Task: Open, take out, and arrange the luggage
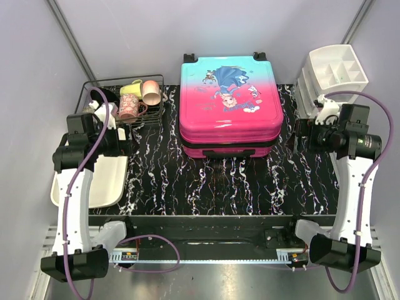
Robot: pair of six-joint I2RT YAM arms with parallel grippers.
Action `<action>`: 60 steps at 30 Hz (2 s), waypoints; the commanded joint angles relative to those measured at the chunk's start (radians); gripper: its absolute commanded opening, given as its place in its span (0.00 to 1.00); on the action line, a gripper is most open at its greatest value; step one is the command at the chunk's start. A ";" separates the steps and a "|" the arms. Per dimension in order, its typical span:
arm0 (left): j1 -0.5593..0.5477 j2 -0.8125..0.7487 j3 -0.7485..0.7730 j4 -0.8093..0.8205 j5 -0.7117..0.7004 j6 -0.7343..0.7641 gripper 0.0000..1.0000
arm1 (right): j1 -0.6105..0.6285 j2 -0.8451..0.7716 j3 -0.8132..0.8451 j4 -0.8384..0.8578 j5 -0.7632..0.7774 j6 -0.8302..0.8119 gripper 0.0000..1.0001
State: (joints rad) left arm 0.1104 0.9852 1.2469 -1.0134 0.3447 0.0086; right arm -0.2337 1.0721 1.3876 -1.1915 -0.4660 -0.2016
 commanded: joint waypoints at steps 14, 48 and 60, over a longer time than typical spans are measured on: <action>-0.090 0.659 0.569 0.078 0.565 0.068 0.99 | 0.005 0.624 0.603 0.188 -0.210 0.223 1.00; -0.112 0.713 0.301 0.320 0.527 -0.058 0.94 | 0.369 0.104 -0.092 0.555 -0.298 0.383 0.93; 0.018 0.440 0.116 0.289 0.570 0.125 0.95 | 0.240 0.550 0.434 0.477 -0.059 0.228 0.98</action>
State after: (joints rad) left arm 0.1112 1.5658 1.4368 -0.6899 0.8730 0.0113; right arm 0.0414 1.4853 1.6604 -0.7048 -0.5739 0.0574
